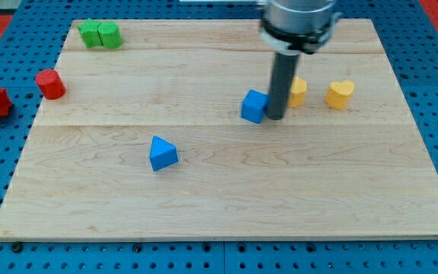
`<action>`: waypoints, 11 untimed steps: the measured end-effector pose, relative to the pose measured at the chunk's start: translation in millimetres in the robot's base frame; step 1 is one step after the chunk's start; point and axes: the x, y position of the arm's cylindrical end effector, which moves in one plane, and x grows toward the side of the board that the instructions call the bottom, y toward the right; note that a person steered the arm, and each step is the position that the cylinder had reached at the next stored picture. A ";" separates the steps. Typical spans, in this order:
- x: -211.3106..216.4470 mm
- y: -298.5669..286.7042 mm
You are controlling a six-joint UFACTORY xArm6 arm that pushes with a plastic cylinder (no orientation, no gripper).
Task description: Move the blue cube to the left of the hexagon
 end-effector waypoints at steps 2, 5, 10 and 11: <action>1.8 -27.5; -40.6 -97.4; 60.3 -36.7; 147.1 -121.3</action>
